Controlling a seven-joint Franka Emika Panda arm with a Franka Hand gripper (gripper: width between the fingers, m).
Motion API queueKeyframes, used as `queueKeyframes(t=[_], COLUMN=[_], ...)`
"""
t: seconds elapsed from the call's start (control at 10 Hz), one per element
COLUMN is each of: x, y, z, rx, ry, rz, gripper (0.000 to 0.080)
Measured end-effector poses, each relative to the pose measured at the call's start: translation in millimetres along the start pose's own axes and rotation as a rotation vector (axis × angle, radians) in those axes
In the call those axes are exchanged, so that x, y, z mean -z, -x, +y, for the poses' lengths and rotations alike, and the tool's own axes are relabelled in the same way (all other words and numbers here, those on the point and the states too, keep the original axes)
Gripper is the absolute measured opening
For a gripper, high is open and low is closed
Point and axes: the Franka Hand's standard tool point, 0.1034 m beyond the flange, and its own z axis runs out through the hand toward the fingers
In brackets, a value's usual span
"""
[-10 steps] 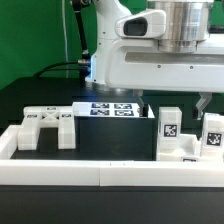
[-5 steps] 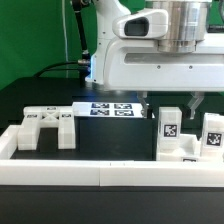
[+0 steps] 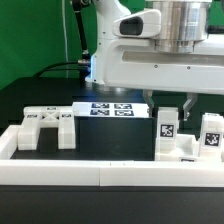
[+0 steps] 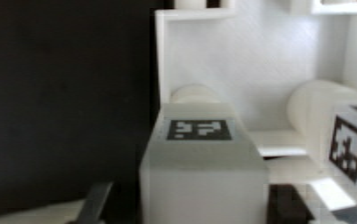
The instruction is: Assemble chair
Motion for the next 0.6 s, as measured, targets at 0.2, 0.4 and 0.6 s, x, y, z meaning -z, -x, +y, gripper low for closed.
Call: queueKeyframes(t=[0.2,0.4,0.6], x=[-0.1,-0.2,-0.4], y=[0.2,0.3,0.5], z=[-0.3,-0.5,-0.8], rx=[-0.119,-0.223,-0.378], ry=[-0.001,-0.001,-0.001], rz=[0.0,-0.001,-0.001], gripper=[0.0291,0.0291,0.0291])
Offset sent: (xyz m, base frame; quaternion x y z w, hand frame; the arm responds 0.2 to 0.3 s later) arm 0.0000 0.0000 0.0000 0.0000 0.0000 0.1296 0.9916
